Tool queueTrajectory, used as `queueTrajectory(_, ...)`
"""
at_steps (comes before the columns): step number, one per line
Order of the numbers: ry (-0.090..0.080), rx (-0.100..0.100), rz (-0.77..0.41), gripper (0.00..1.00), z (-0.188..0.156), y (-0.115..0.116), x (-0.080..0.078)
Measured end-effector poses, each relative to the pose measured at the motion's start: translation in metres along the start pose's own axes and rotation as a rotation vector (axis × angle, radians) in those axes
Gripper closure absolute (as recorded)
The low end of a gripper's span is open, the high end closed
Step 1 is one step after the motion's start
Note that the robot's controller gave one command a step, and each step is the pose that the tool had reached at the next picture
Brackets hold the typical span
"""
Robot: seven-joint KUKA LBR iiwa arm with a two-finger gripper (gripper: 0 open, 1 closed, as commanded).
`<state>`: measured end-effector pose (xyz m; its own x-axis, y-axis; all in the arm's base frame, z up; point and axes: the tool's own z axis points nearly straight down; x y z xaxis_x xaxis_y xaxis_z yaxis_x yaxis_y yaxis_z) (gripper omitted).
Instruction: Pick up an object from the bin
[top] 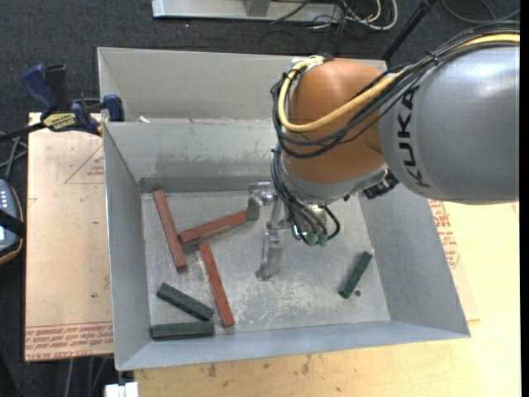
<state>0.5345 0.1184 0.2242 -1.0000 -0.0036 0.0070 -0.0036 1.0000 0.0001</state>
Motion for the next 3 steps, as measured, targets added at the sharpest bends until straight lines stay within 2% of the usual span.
queueTrajectory(1,-0.008,-0.001,0.003,0.0,-0.004,-0.001,-0.002)
queueTrajectory(2,-0.015,-0.001,-0.073,0.0,0.031,0.022,-0.023)
queueTrajectory(3,-0.014,-0.002,-0.142,0.0,0.096,0.028,-0.056)
